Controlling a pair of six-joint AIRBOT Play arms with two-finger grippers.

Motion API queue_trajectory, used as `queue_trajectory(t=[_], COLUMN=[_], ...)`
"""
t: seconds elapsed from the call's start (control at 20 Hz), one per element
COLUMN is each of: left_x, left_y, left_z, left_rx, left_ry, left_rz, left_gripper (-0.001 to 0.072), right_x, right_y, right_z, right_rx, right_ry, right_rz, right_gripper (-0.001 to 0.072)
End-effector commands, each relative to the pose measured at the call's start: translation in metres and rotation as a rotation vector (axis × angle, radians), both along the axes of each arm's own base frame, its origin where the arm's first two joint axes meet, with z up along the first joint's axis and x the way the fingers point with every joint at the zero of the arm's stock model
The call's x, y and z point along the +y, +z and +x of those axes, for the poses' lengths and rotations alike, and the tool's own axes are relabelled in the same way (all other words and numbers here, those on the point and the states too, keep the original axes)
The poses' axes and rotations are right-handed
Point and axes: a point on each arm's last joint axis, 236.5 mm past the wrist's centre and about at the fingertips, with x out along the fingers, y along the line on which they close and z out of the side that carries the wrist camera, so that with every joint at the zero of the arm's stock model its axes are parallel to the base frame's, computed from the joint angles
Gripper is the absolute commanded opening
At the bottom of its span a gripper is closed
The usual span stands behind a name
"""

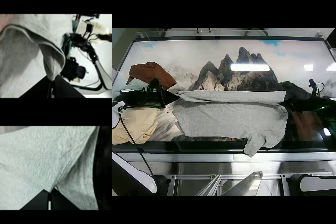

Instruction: Fold the shirts.

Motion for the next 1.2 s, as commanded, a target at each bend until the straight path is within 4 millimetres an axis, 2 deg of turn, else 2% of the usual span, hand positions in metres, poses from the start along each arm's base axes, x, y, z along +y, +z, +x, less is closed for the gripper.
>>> queue_trajectory(t=[0.0,0.25,0.3,0.35,0.4,0.45,0.55,0.6,0.75,0.85,0.95,1.15], left_x=[0.001,0.001,0.002,0.006,0.011,0.017,0.034,0.046,0.091,0.100,0.101,0.093], left_y=[-0.020,-0.032,-0.032,-0.031,-0.027,-0.016,0.009,0.017,0.024,0.035,0.037,0.020], left_z=[-0.020,-0.027,-0.026,-0.024,-0.021,-0.018,-0.016,-0.017,-0.037,-0.055,-0.074,-0.098], left_rx=[0.050,0.073,0.072,0.081,0.095,0.088,0.077,0.062,0.054,0.040,0.028,0.049], left_ry=[-0.080,-0.117,-0.110,-0.097,-0.087,-0.093,-0.104,-0.105,-0.073,-0.030,-0.006,0.045], left_rz=[0.087,0.146,0.147,0.150,0.151,0.144,0.158,0.206,0.422,0.429,0.428,0.433], left_gripper=[0.0003,0.0007,0.0073,0.0250,0.0276,0.0276,0.0275,0.0275,0.0275,0.0276,0.0275,0.0275], right_x=[-0.001,-0.004,-0.004,-0.003,-0.002,-0.003,-0.017,-0.028,-0.059,-0.067,-0.056,-0.015], right_y=[-0.004,-0.006,-0.005,-0.004,-0.001,0.005,0.021,0.026,0.029,0.023,0.013,-0.021], right_z=[-0.004,-0.002,-0.002,-0.003,-0.004,-0.005,-0.012,-0.020,-0.071,-0.112,-0.146,-0.192], right_rx=[0.016,0.012,0.013,0.013,0.018,0.022,0.055,0.088,0.238,0.331,0.400,0.552], right_ry=[0.011,0.000,0.002,0.006,0.008,0.015,0.007,-0.008,-0.038,-0.074,-0.102,-0.142], right_rz=[-0.014,-0.028,-0.026,-0.021,-0.009,0.007,0.011,-0.009,-0.116,-0.163,-0.164,-0.081], right_gripper=[0.0015,0.0016,0.0017,0.0055,0.0268,0.0377,0.0377,0.0377,0.0372,0.0371,0.0371,0.0371])
